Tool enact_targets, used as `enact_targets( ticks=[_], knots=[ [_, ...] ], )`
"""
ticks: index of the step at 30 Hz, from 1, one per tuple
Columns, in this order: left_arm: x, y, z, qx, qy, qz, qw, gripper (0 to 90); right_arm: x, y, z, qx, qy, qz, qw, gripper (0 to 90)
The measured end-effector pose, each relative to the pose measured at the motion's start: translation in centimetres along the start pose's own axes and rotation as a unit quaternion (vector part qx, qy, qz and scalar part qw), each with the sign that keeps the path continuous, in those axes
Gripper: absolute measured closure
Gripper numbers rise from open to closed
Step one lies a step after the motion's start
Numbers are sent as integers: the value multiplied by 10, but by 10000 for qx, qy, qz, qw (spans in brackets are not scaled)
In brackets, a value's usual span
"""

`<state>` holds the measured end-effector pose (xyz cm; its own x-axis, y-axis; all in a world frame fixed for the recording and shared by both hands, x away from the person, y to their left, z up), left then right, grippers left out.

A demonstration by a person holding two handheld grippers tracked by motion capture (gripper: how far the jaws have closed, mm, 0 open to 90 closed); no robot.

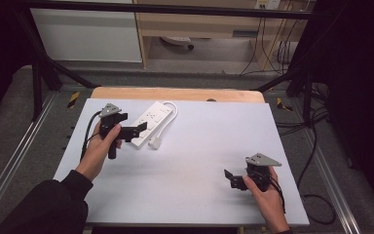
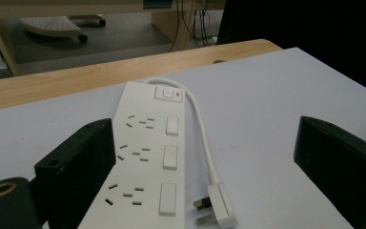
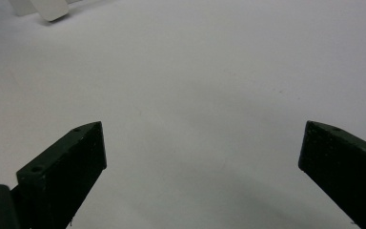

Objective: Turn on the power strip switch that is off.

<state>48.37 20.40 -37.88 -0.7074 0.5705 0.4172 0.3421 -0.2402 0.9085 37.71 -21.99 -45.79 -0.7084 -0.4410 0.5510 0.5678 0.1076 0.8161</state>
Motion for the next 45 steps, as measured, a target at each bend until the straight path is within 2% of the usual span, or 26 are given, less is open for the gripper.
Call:
enact_targets(
  ticks=[14,20,25,31,34,38,41,43,45],
  knots=[
    [32,-13,0,-43,2,6,10000,68,0,0,1,14,20,-3,10000,26],
    [47,-26,-2,-83,-13,72,9999,68,-1,0,0,14,23,0,10000,26],
    [65,-35,-1,-25,18,27,10000,68,-1,0,1,17,3,15,10000,25],
    [85,-51,-1,26,98,76,9999,68,-1,0,0,2,5,25,10000,25],
    [94,-57,-3,-47,105,191,9998,68,-1,0,1,9,8,24,10000,25],
    [103,-65,-7,-201,106,212,9995,65,-1,0,0,6,-1,13,10000,25],
    [107,-73,-9,-197,115,212,9995,66,-1,0,0,9,-4,19,10000,25],
    [110,-81,-10,-189,124,243,9994,66,-1,0,0,0,0,25,10000,25],
    [113,-97,-10,-171,162,332,9992,68,-1,0,0,2,-7,7,10000,25]
  ],
)
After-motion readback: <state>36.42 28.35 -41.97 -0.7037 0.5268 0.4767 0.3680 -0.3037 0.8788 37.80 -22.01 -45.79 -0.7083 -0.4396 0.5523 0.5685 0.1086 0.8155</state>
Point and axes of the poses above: each handheld gripper's, and its own axes: x roughly backward along the jaws, y roughly out of its top, z roughly to its left, the point moved 3 cm from there along -x, roughly forward along the jaws, and after that the axes turned 8 degrees about -x, right-handed, at the moved point
